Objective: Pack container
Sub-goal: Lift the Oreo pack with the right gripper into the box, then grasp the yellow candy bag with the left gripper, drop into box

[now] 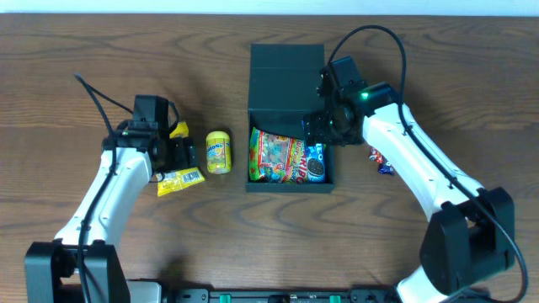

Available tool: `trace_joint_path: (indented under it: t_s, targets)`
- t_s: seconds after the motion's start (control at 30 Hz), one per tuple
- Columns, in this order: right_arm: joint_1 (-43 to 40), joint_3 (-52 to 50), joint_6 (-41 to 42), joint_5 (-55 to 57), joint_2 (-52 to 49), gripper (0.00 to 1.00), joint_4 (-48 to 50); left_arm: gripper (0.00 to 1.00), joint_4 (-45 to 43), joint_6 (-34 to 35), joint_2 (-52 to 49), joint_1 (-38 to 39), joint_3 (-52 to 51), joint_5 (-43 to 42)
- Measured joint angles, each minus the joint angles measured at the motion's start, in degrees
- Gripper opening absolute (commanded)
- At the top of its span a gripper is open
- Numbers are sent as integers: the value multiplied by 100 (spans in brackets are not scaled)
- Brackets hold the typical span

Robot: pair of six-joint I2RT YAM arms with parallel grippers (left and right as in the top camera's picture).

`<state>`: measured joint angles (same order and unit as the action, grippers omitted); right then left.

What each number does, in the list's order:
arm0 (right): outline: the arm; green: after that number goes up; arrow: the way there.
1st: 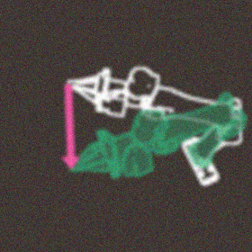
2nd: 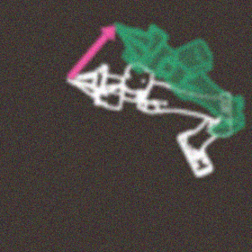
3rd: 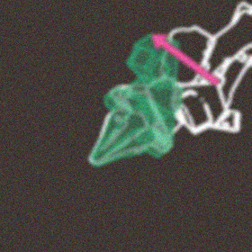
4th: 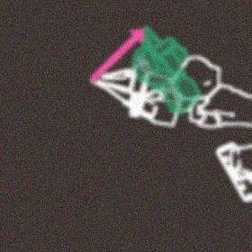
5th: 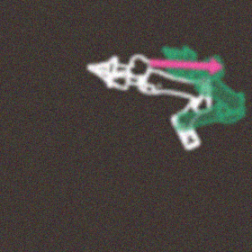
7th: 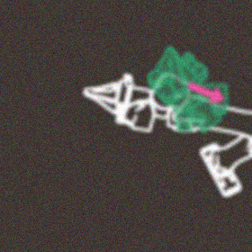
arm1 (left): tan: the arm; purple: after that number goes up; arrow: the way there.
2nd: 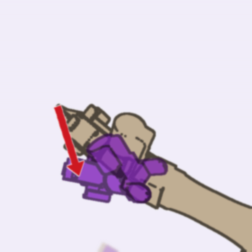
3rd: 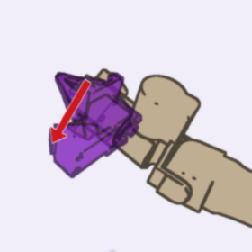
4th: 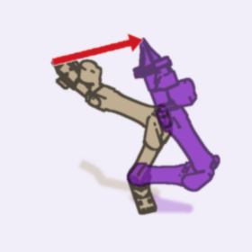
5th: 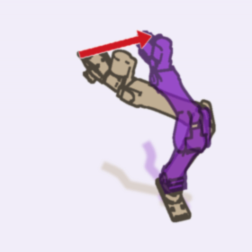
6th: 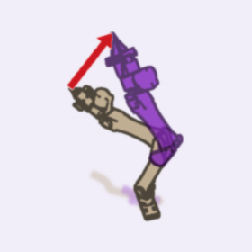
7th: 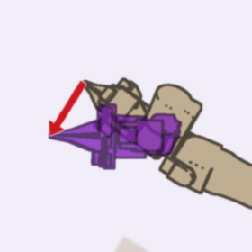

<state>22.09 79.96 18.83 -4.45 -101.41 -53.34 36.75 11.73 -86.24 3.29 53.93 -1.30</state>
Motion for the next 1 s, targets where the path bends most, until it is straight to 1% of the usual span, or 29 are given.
trace_joint_path:
  t_s: [0.17,0.3,0.53,0.57,0.63,0.73,0.8,0.87,0.9,0.93,1.0]
  targets:
    - [0,0,0,0,0,78,4,86,-581,4,-2,-31,-411,-2]
    - [0,0,0,0,0,78,2,77,-942,55,-24,-31,-723,-2]
    - [0,0,0,0,0,78,2,76,-1285,50,-153,-31,-953,-2]
    - [0,0,0,0,0,78,2,75,-1314,50,-201,-31,-955,-4]
    - [0,0,0,0,0,78,2,69,-1375,74,-310,-31,-955,-22]
    - [0,0,0,0,0,78,2,66,-1488,142,-444,-31,-955,-74]
    - [0,0,0,0,0,78,4,57,-1519,188,-474,-31,-953,-87]
    - [0,0,0,0,0,78,4,37,-1523,190,-474,-48,-949,-92]
    - [0,0,0,0,0,78,2,29,-1510,210,-474,-52,-931,-94]
    - [0,0,0,0,0,78,4,23,-1491,243,-474,-52,-907,-90]
    - [-9,0,0,0,0,78,9,6,-1412,234,-472,-57,-800,-92]
